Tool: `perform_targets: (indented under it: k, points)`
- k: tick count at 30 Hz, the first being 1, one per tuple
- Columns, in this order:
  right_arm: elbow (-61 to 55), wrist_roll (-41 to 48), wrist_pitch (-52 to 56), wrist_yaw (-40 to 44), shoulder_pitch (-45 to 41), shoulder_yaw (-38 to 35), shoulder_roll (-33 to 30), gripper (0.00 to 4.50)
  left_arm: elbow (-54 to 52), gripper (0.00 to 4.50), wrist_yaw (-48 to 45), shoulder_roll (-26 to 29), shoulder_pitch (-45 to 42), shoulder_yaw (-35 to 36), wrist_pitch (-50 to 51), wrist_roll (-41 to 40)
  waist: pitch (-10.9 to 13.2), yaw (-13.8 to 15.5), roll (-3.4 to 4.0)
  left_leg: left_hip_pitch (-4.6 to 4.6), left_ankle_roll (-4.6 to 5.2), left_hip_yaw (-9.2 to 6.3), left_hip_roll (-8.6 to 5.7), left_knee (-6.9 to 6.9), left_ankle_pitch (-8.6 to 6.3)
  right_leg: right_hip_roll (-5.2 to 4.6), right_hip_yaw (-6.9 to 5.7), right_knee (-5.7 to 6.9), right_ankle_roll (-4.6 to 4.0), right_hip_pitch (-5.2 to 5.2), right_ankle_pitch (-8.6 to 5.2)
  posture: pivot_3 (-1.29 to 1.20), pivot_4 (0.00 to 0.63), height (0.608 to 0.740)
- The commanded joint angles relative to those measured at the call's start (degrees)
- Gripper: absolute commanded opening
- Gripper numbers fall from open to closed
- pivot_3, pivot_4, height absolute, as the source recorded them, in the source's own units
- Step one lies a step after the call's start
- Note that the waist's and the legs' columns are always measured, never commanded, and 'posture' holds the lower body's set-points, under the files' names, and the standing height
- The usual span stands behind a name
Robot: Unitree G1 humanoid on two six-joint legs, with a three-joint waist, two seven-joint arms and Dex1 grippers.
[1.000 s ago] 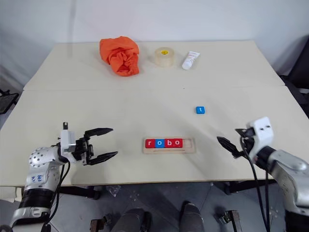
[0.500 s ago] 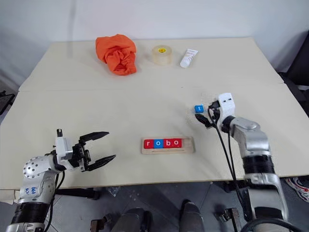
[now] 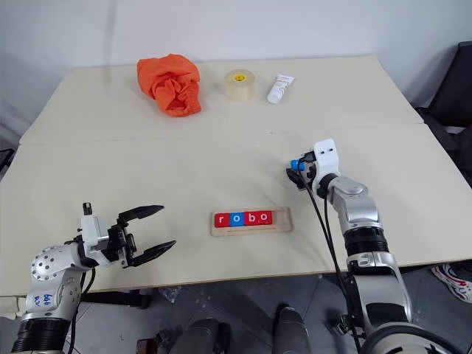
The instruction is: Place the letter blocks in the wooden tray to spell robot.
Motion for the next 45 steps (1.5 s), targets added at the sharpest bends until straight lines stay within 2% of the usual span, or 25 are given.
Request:
perform_targets:
  k: [1,5,6,9,14,18,21,26,29,35,43,44,45]
  points:
    - [-1.84,-1.01,1.92,-1.73,2.08,0.64,1.09,2.88,-1.38,4.50,-0.45,0.97,-0.70,0.84,-0.28,-1.48,0.00,0.01,0.00,0.02,-0.01,0.04,0.02,0.00,0.00,0.02,0.03,0.01,-0.01,0.00,0.00,0.00,0.150,0.740]
    - [-1.78,-0.98,1.62,-2.93,1.85,0.29,1.87,1.54,-0.26,4.50,-1.10,1.06,-2.21,0.33,-0.13,-1.38,0.00,0.03,0.00,0.07,-0.01,0.11,0.05,0.07,-0.01,0.03,0.12,0.10,-0.04,0.00,0.02,0.00,0.150,0.740]
    - [-1.58,-1.00,1.41,-3.22,1.65,0.24,2.06,1.46,0.14,4.50,-1.30,1.02,-2.69,0.16,-0.08,-1.32,0.00,0.04,0.00,0.07,-0.01,0.12,0.05,0.09,-0.01,0.04,0.13,0.11,-0.05,0.00,0.02,0.00,0.150,0.740]
    - [-2.08,-0.80,1.20,-4.30,1.59,-0.22,2.43,1.46,0.85,4.50,-1.84,0.85,-3.66,-0.17,0.07,-1.18,0.00,-0.02,0.00,0.11,-0.01,0.17,0.07,0.11,-0.01,0.04,0.18,0.17,-0.07,-0.01,0.03,0.00,0.150,0.740]
    - [-14.39,0.45,4.70,-5.63,6.31,-1.61,1.04,1.46,2.38,4.50,-2.77,0.87,-5.19,-0.49,0.27,-1.17,0.00,0.20,0.00,0.09,-0.01,0.20,0.30,0.10,-0.02,0.05,0.21,0.21,-0.10,-0.07,0.02,0.00,0.150,0.740]
    - [-29.63,2.03,12.83,-7.53,13.49,-3.45,0.56,1.46,3.35,4.50,-4.01,0.98,-5.99,-0.84,0.43,-1.35,0.00,0.17,0.00,-0.04,0.02,0.25,0.34,0.09,-0.13,0.07,0.20,0.19,-0.12,-0.20,0.01,0.00,0.150,0.740]
    - [-45.28,2.73,21.14,-10.35,23.02,-5.25,0.86,1.46,4.03,4.50,-5.54,1.07,-6.80,-1.27,1.12,-1.86,0.00,0.48,0.00,-0.11,0.00,0.31,0.31,0.09,-0.17,0.16,0.20,0.16,-0.13,-0.28,0.00,0.00,0.150,0.740]
    - [-61.06,4.25,30.44,-13.07,34.15,-7.75,2.21,1.46,5.55,4.50,-6.96,1.38,-8.32,-1.40,1.67,-1.90,0.00,1.14,0.00,-0.11,-0.04,0.44,0.29,0.09,-0.23,0.28,0.24,0.14,-0.19,-0.33,-0.03,0.00,0.150,0.740]
    - [-64.69,4.59,32.04,-13.72,37.86,-8.23,2.67,1.46,6.71,4.50,-7.50,1.39,-9.34,-1.47,1.63,-1.65,0.00,1.36,0.00,-0.05,-0.07,0.50,0.37,0.10,-0.24,0.37,0.26,0.15,-0.20,-0.32,-0.04,0.00,0.150,0.740]
    - [-65.09,5.47,32.42,-14.40,38.77,-8.56,4.30,1.46,7.99,4.50,-8.05,0.97,-11.10,-2.19,1.56,-1.19,0.00,1.46,0.00,0.01,-0.06,0.55,0.39,0.11,-0.23,0.38,0.31,0.21,-0.23,-0.32,-0.05,0.00,0.150,0.740]
    - [-66.06,6.57,30.35,-11.83,40.42,-8.55,2.50,4.16,8.40,4.50,-8.24,1.04,-11.44,-2.14,1.37,-1.08,0.00,1.47,-0.01,0.00,-0.01,0.55,0.38,0.09,-0.27,0.40,0.31,0.20,-0.28,-0.33,-0.07,0.00,0.150,0.740]
    - [-66.24,6.88,30.11,-10.92,40.56,-8.47,1.62,4.45,8.49,4.50,-8.24,1.01,-11.55,-2.15,1.37,-1.07,0.00,1.47,-0.01,0.00,-0.01,0.55,0.38,0.09,-0.27,0.40,0.31,0.19,-0.28,-0.33,-0.07,0.00,0.150,0.740]
    - [-66.32,7.01,29.64,-10.00,40.69,-8.36,0.62,4.45,8.55,4.50,-8.23,0.97,-11.61,-2.15,1.38,-1.07,0.00,1.48,-0.01,0.00,-0.01,0.55,0.38,0.10,-0.27,0.40,0.31,0.20,-0.28,-0.33,-0.07,0.00,0.150,0.740]
